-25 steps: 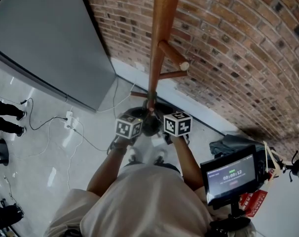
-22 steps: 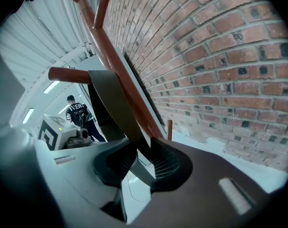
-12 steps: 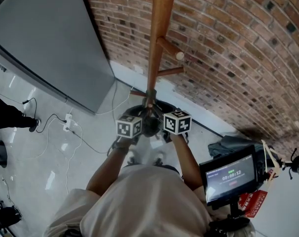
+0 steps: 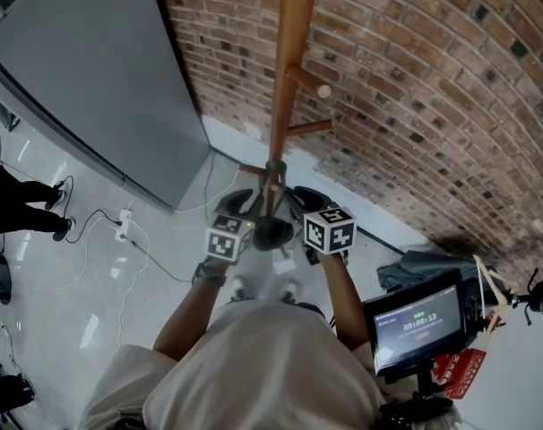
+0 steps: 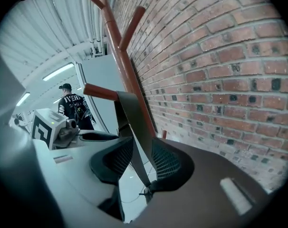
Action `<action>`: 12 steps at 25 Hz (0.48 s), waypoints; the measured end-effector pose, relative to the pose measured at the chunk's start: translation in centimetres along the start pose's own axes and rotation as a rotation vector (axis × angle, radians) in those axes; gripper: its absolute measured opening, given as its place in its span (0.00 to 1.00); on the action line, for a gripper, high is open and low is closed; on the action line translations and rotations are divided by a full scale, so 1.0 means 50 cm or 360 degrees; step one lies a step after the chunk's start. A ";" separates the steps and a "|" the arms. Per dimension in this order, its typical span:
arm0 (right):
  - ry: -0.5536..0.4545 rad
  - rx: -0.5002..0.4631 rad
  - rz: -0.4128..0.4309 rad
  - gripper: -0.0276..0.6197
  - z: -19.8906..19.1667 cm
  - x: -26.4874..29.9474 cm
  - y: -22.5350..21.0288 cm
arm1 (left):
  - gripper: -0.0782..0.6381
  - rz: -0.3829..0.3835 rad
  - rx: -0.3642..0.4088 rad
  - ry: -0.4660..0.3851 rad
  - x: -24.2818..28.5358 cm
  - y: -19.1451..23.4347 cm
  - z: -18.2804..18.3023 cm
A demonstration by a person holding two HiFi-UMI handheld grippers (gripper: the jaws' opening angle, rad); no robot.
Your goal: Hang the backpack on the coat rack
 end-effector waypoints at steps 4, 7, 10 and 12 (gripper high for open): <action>-0.0025 -0.0122 -0.0057 0.17 0.030 -0.033 0.028 | 0.26 0.0019 0.0081 -0.0069 -0.034 0.009 0.032; -0.0081 -0.0173 -0.0050 0.10 0.061 -0.063 0.051 | 0.24 0.0029 0.0114 -0.0127 -0.065 0.011 0.059; -0.0128 -0.0239 -0.0046 0.06 0.096 -0.091 0.074 | 0.20 0.0003 0.0116 -0.0178 -0.095 0.009 0.091; -0.0175 -0.0295 -0.0061 0.05 0.123 -0.111 0.088 | 0.17 0.0002 0.0122 -0.0211 -0.112 0.012 0.110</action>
Point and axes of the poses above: the fingertips, and each gripper's own axes: x forward along the fingers, y to its left, z out of its top, the point moved 8 cm from there along -x, backward along the fingers, and after that the axes turned 10 degrees about z, right-handed, at the moved point
